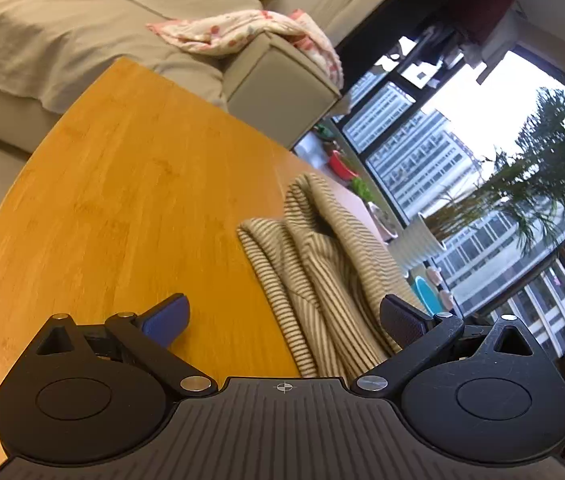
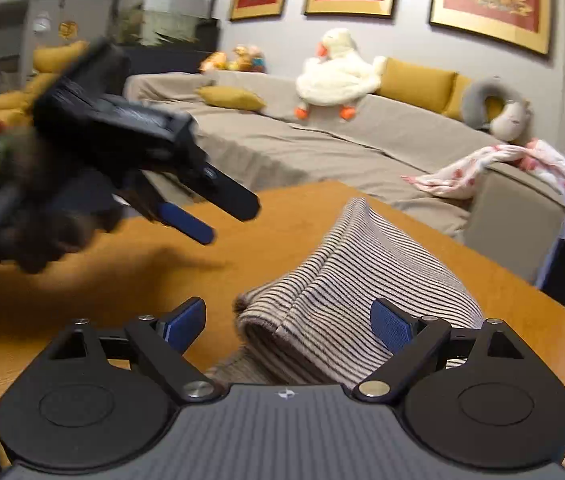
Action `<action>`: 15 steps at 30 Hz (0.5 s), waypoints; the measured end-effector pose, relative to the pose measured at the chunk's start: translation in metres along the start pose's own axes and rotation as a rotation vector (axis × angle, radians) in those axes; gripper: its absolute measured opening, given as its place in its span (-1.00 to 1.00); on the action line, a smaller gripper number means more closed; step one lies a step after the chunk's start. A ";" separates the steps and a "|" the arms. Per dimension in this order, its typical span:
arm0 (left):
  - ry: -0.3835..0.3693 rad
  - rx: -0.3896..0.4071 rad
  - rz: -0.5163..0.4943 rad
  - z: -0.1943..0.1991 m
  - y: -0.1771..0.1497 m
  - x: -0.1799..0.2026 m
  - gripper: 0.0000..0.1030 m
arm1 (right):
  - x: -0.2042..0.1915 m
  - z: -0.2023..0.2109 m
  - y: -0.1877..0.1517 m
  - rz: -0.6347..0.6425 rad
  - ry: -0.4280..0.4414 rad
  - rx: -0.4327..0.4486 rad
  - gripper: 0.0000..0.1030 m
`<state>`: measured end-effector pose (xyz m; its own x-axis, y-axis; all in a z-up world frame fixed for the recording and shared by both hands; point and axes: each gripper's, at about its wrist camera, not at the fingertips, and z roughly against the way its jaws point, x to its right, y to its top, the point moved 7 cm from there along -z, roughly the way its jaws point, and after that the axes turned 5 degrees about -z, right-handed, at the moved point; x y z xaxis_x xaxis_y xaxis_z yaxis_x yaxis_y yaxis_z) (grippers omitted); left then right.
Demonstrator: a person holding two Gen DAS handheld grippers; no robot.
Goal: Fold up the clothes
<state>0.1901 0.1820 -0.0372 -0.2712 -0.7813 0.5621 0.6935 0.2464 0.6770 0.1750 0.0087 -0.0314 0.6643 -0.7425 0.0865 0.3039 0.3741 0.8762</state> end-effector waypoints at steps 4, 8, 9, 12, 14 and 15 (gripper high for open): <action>-0.008 0.021 -0.025 0.010 0.000 0.004 1.00 | 0.023 -0.002 0.015 -0.157 -0.021 0.042 0.32; -0.008 0.034 0.021 0.013 -0.003 -0.007 1.00 | 0.033 0.002 0.021 -0.206 -0.047 0.069 0.29; -0.007 0.032 0.027 0.012 -0.004 -0.008 1.00 | 0.028 -0.001 0.017 -0.180 -0.052 0.057 0.30; -0.008 0.021 0.027 0.010 -0.006 -0.008 1.00 | 0.011 -0.008 0.003 -0.079 -0.069 0.006 0.46; -0.008 0.018 0.021 0.011 -0.007 -0.007 1.00 | 0.003 -0.005 -0.004 -0.008 -0.101 0.013 0.29; -0.007 0.019 0.018 0.012 -0.007 -0.007 1.00 | 0.004 -0.003 -0.005 -0.005 -0.110 0.021 0.13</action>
<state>0.1794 0.1928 -0.0400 -0.2633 -0.7727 0.5776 0.6857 0.2712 0.6754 0.1781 0.0060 -0.0368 0.5834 -0.8013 0.1325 0.2919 0.3591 0.8865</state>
